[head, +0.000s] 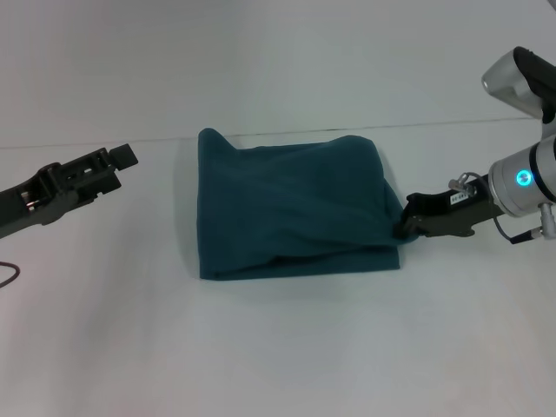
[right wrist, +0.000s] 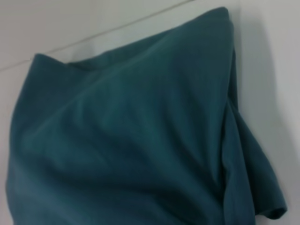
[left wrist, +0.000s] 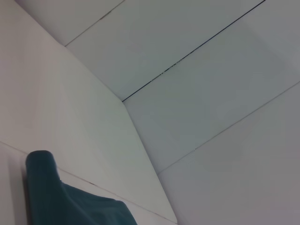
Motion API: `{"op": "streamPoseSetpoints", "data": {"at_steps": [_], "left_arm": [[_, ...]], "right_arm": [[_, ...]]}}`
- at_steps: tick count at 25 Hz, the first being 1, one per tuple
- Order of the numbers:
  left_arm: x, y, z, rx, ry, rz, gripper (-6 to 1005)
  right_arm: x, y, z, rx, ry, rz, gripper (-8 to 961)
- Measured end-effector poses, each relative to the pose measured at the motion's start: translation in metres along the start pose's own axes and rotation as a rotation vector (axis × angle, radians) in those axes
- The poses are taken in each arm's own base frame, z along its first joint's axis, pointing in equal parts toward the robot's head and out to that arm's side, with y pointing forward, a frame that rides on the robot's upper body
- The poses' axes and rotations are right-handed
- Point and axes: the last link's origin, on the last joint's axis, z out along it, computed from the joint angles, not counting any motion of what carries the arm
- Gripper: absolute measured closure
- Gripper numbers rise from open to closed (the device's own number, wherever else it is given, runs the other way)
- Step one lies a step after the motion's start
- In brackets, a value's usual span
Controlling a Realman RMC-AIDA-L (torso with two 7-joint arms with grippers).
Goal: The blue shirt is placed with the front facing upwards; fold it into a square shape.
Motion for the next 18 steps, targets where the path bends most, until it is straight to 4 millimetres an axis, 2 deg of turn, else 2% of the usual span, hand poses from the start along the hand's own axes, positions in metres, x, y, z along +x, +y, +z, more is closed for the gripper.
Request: {"op": "streamPoseSetpoints", "data": {"at_steps": [18], "left_arm": [[-0.0020,-0.0030,0.0000,0.008,0.004,-0.014,198]], "right_arm": [[0.0022,-0.0057,-0.0049,0.010,0.019,0.012,921]]}}
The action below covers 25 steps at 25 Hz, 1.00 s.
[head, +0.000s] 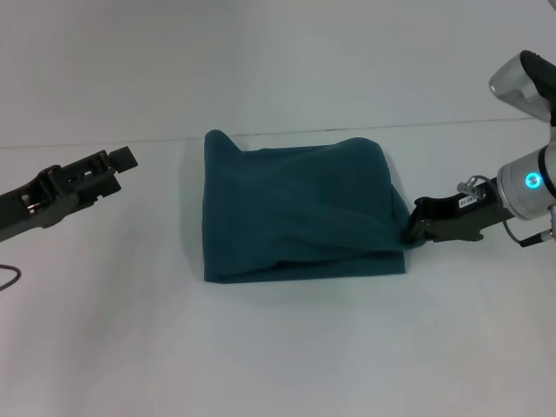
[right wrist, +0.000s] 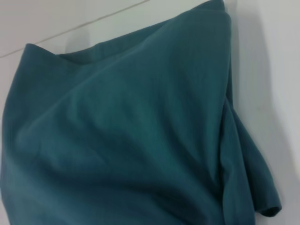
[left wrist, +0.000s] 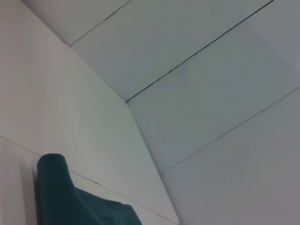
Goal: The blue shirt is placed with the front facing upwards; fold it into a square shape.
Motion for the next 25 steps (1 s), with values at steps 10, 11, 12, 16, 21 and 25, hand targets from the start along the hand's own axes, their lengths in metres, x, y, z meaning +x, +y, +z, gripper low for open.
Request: {"op": "streamPoseSetpoints", "data": {"at_steps": [10,11,12,16,21,25], "left_arm": [[-0.001,-0.001,-0.001,0.004,0.001,-0.005,198],[-0.001,-0.001,-0.001,0.004,0.001,-0.005,198],[-0.001,-0.001,-0.002,0.004,0.001,-0.005,198],[-0.001,-0.001,-0.002,0.002,0.003,-0.007,198],[0.002,-0.002,-0.007,0.004,0.022,-0.013,198],[0.004,-0.003,-0.010,0.009,0.026,-0.028,198]], "right_arm": [[-0.007,-0.001,-0.015,0.011,-0.001,-0.032,673],[-0.008,-0.002,-0.017,0.022,-0.002,-0.035,663],[-0.008,-0.003,-0.019,0.032,-0.002,-0.037,652],[-0.013,-0.006,-0.034,0.079,-0.010,-0.038,641],[-0.022,0.009,-0.055,-0.061,-0.075,-0.007,641],[-0.028,0.023,-0.062,-0.175,-0.099,0.009,641]]}}
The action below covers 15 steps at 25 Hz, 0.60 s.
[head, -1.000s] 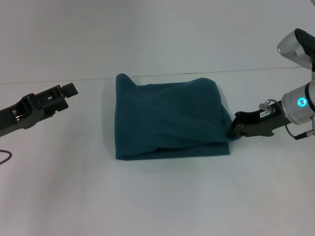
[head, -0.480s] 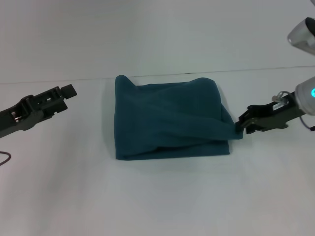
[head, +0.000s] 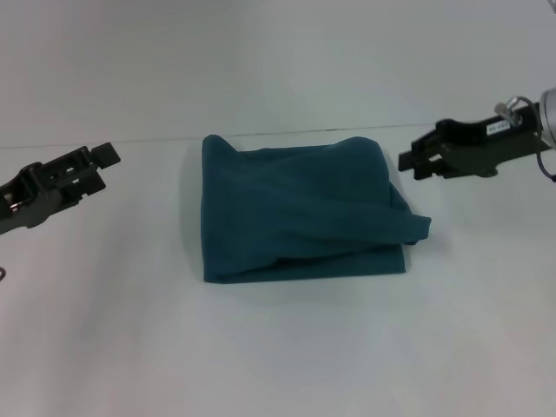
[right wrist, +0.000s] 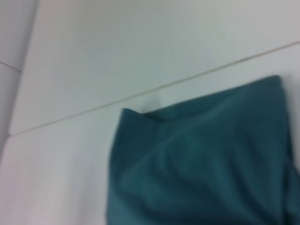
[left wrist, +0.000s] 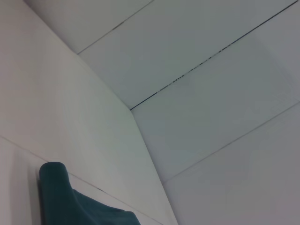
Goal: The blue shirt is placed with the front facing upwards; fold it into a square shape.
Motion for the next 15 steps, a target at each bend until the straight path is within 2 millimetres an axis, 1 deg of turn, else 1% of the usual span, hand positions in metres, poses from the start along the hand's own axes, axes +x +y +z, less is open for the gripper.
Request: {"op": "streamPoseSetpoints", "data": {"at_steps": [3,6,10,15], "left_arm": [[0.001,0.000,-0.002,0.004,0.004,-0.011,198],[0.005,-0.002,-0.007,0.012,0.017,-0.028,198],[0.011,-0.001,-0.012,0.023,0.027,-0.054,198],[0.019,0.000,-0.019,0.030,0.043,-0.078,199]], "right_arm": [[-0.003,0.014,0.008,-0.032,0.006,-0.011,641],[-0.002,0.027,0.029,-0.022,0.038,-0.047,642],[0.000,0.042,0.058,0.050,0.062,-0.130,642],[0.007,0.069,0.090,0.087,0.070,-0.221,642]]}}
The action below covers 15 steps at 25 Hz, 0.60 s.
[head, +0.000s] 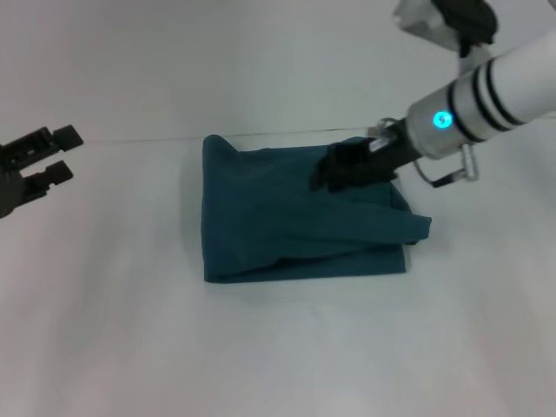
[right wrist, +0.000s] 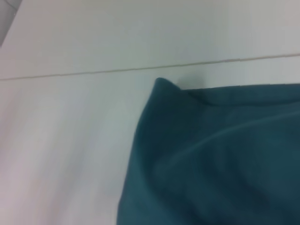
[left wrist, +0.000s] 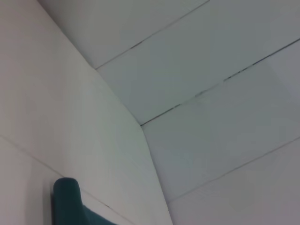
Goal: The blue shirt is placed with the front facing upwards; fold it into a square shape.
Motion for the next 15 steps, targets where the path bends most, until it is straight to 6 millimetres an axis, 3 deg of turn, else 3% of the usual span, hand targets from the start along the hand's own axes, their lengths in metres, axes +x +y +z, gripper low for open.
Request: {"op": "streamPoseSetpoints", "data": {"at_steps": [7,15], "left_arm": [[0.006,0.000,-0.005,-0.002,0.033,-0.013,198],[0.007,0.001,-0.003,-0.004,0.036,-0.011,199]], "right_arm": [[0.004,0.009,0.018,0.008,-0.011,-0.006,642],[0.020,0.000,0.031,0.052,0.045,-0.003,647]]}}
